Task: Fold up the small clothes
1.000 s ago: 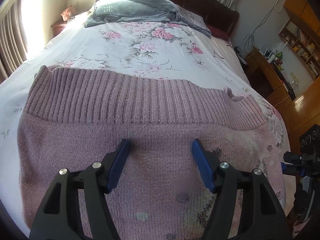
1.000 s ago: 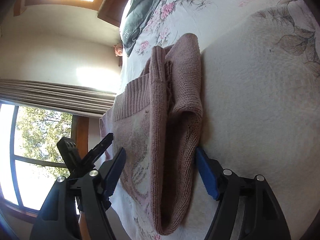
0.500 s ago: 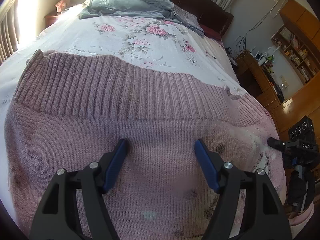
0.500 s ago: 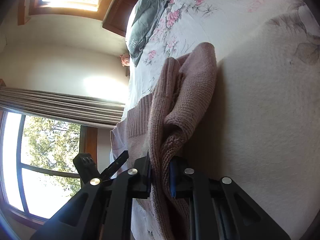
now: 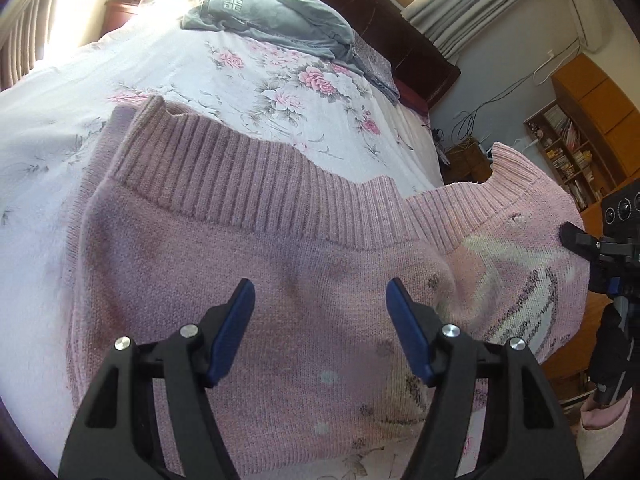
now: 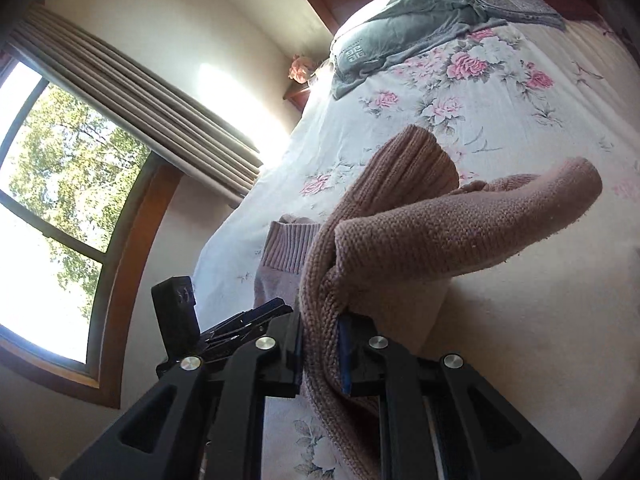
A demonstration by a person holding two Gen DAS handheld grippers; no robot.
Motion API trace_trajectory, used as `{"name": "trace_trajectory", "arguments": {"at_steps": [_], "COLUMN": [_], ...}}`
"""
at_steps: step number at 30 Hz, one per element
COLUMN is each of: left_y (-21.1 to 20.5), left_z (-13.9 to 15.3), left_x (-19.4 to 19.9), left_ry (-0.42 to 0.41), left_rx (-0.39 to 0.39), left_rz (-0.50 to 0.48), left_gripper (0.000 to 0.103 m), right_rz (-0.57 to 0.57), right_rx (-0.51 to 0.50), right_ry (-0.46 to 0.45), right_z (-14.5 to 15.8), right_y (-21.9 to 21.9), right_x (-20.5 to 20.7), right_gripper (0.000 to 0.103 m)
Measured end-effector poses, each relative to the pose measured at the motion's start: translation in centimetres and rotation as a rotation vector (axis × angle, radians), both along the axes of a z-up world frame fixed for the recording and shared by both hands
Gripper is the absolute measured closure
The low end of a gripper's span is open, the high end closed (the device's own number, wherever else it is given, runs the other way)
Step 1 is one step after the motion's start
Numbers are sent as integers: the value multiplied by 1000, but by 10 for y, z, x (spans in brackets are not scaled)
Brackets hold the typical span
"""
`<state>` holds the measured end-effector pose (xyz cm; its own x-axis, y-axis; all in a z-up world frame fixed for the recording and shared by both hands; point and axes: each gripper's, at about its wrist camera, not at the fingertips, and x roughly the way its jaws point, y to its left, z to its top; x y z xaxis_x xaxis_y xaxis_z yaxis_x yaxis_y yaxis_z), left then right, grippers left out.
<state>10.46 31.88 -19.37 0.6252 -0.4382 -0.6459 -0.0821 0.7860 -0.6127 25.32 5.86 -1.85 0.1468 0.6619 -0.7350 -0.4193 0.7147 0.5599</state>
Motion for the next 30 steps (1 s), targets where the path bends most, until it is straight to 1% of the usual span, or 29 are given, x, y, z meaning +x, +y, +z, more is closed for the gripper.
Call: {"name": "trace_trajectory", "arguments": {"at_steps": [3,6,11,13,15,16,18,19,20,22,23,25,27,28,29,30], "left_y": [20,39,68,79,86,89,93,94,95,96,97,98,98,98,97,96], "left_z": [3,0,-6,-8,-10,-11,-11,-11,-11,-12,-12,-12,-10,-10,-9,-8], "left_x": [-9,-13,-22,-24,-26,-28,-30,-30,-31,-31,-32,-33,-36,-36,-35,-36], "left_ry": [-16,-18,-20,-17,-13,-13,-14,-15,-15,-12,-10,-10,-13,-13,-14,-15], "left_rx": [-25,-70,-103,-121,-123,-123,-123,-126,-128,-133,-135,-132,-132,-133,-135,-137], "left_rz": [35,66,120,142,156,160,161,160,160,160,159,158,156,155,153,150], "left_gripper": [36,36,36,36,36,36,36,36,36,36,36,36,36,36,36,36], "right_rz": [79,161,271,302,321,329,337,342,351,375,381,381,382,380,375,373], "right_rx": [-53,-110,-204,-257,-304,-319,-332,-334,-331,-335,-326,-270,-215,-208,-210,-212], "right_ry": [-20,-24,-1,6,16,24,41,50,50,25,20,7,-50,-91,-134,-171], "right_z": [1,-9,-40,-57,-73,-81,-94,-98,-100,-96,-91,-72,-45,-32,-21,-13], "right_y": [41,80,133,148,159,162,165,167,167,168,167,158,145,137,129,121], "right_x": [-9,-22,-43,-51,-57,-59,-63,-64,-67,-74,-76,-81,-87,-91,-95,-99], "right_gripper": [89,89,90,89,89,86,78,67,61,56,55,54,46,34,24,22]}}
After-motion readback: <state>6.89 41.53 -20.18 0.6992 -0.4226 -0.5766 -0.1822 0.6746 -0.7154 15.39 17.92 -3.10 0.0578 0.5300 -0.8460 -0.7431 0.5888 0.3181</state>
